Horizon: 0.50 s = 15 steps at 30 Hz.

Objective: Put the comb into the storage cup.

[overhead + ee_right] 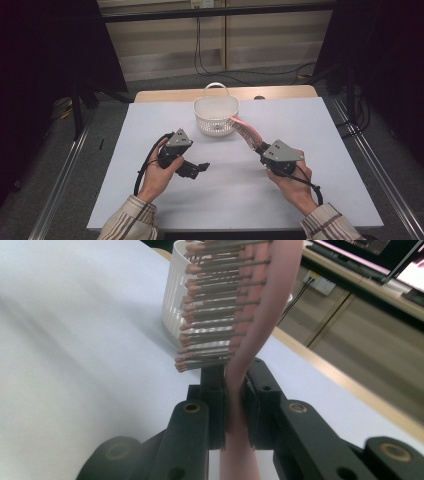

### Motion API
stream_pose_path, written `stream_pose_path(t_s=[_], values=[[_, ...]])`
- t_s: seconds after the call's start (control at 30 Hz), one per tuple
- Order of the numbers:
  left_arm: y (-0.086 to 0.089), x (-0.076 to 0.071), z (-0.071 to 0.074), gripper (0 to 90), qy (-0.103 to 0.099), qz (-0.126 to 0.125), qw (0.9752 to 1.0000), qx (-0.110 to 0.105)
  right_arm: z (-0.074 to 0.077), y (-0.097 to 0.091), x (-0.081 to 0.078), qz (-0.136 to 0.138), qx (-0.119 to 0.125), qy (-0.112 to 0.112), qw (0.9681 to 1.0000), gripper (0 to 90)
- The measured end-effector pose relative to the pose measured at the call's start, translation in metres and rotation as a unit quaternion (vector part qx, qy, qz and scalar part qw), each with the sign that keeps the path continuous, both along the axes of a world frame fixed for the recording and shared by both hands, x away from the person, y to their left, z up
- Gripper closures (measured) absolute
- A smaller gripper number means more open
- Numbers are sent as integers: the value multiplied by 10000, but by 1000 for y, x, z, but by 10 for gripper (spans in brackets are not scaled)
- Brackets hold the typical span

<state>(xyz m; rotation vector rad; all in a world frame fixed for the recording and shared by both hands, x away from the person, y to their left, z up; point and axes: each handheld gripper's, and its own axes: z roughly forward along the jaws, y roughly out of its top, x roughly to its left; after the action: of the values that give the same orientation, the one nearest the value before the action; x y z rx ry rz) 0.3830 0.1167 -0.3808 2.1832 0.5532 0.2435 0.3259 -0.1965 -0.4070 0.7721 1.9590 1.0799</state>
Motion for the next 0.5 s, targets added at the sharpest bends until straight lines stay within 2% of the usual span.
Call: stream_pose_path(t_s=[0.1, 0.27, 0.43, 0.5], values=[[1, 1, -1, 39, 7, 20, 10000, -1, -2, -5, 3, 44, 385, 254, 9989, 810], [1, 0, 0, 38, -2, 26, 10000, -11, -2, -9, 6, 253, 845, 387, 9954, 810], [0, -1, -1, 38, -23, 18, 10000, -10, -1, -8, 5, 527, 1021, 417, 9925, 810], [0, -1, 0, 37, -45, 21, 10000, -17, -2, -7, 5, 612, 1169, 469, 9902, 810]])
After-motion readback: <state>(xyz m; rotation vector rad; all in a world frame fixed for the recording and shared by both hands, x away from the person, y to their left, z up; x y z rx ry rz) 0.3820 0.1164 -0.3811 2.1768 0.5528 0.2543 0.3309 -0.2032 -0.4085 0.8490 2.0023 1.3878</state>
